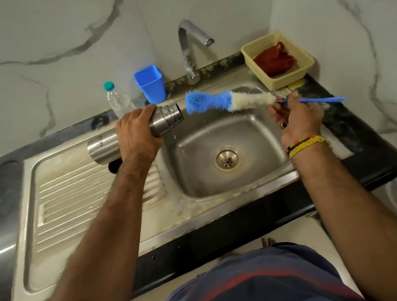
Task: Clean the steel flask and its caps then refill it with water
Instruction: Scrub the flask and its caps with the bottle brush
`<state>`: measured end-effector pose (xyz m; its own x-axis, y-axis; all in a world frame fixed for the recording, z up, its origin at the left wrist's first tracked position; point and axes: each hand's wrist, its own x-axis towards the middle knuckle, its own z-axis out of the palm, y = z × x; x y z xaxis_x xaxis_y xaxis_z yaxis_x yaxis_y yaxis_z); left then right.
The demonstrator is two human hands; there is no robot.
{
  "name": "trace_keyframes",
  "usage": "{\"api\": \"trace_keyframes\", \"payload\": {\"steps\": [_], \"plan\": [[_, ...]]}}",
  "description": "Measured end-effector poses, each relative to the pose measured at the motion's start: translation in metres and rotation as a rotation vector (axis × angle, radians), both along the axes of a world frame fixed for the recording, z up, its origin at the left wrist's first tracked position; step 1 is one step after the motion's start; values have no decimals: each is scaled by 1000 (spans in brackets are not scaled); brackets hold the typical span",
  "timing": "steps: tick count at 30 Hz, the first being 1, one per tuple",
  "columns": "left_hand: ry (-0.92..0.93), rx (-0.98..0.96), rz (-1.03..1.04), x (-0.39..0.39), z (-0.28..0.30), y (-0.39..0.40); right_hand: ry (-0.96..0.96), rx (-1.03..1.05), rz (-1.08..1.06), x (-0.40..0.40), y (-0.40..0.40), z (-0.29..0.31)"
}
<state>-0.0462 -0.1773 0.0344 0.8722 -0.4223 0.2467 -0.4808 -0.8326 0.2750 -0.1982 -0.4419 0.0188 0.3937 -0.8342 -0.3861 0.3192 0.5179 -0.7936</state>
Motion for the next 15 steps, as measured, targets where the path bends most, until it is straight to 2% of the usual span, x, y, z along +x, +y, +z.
{"api": "trace_keyframes", "payload": {"steps": [6, 15], "plan": [[7, 16, -56, -2, -8, -23, 47, -11, 71, -4, -15, -1], [-6, -54, -123, -5, 4, -49, 65, -171, 109, -2, -46, 12]]}}
